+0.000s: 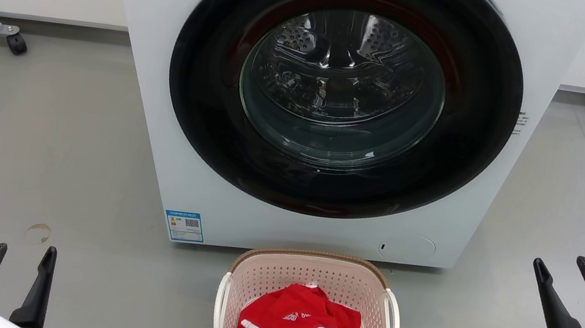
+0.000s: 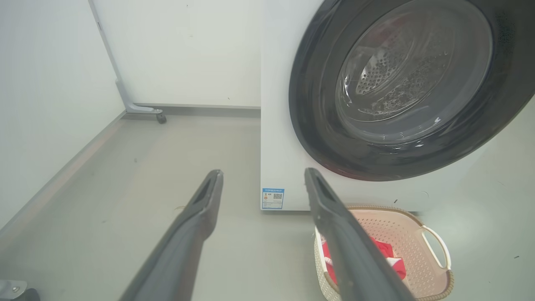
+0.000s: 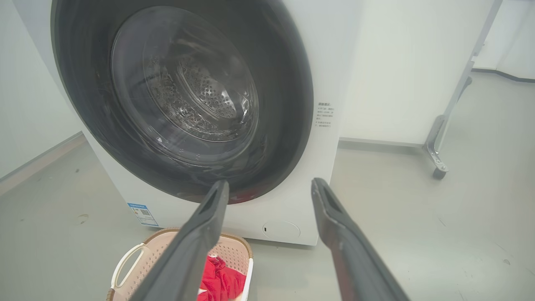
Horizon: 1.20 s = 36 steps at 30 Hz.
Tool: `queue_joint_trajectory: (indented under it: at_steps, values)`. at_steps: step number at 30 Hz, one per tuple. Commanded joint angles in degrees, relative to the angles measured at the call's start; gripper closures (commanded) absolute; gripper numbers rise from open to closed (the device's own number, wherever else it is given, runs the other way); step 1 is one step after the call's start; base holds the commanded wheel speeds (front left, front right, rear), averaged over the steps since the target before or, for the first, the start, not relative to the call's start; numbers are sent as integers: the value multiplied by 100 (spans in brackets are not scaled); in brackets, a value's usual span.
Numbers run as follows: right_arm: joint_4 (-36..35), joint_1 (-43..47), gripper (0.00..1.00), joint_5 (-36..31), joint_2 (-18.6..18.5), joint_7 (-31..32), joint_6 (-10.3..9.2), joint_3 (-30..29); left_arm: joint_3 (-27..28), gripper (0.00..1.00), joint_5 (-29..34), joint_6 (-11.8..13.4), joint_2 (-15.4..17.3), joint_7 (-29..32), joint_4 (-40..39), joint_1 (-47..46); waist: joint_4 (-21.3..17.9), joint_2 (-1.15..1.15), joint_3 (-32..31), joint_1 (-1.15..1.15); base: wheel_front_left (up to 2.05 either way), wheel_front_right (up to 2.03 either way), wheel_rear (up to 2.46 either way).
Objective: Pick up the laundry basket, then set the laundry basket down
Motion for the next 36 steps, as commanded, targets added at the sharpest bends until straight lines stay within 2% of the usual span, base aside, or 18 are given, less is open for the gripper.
queue_joint_trajectory:
  at_steps: [1, 19, 20, 22, 27, 33, 36]
  values:
    - [-127, -216, 0, 43, -205, -28, -16, 78, 258, 0, -3, 4, 208, -66, -70, -323, 3, 0, -1, 0, 0, 0, 0]
    - [-128, -231, 0, 35, -193, -24, -16, 93, 175, 0, 18, -86, 202, -71, -33, -360, 14, 0, -10, 0, 0, 0, 0]
    - [1, 0, 100, 1, -5, -1, 0, 8, -71, 100, 0, -56, -3, 0, 51, -2, 14, 0, -10, 0, 0, 0, 0]
    - [37, 25, 100, 1, 34, -1, 0, 11, -95, 100, -2, -53, -73, 8, 97, 6, 14, 0, -10, 0, 0, 0, 0]
    - [365, 317, 100, 28, 408, 2, 4, 154, -360, 100, -22, -62, -618, 12, 363, 225, 13, 0, -8, 0, 0, 0, 0]
    - [397, 274, 100, 338, 429, 11, 3, 84, -224, 100, -251, -214, -769, 25, 460, 175, 4, 0, -7, 13, 0, 0, 0]
    - [421, 250, 100, 492, 440, 15, 3, 49, -155, 100, -365, -293, -846, 34, 524, 141, 0, 0, 3, 5, 0, 0, 0]
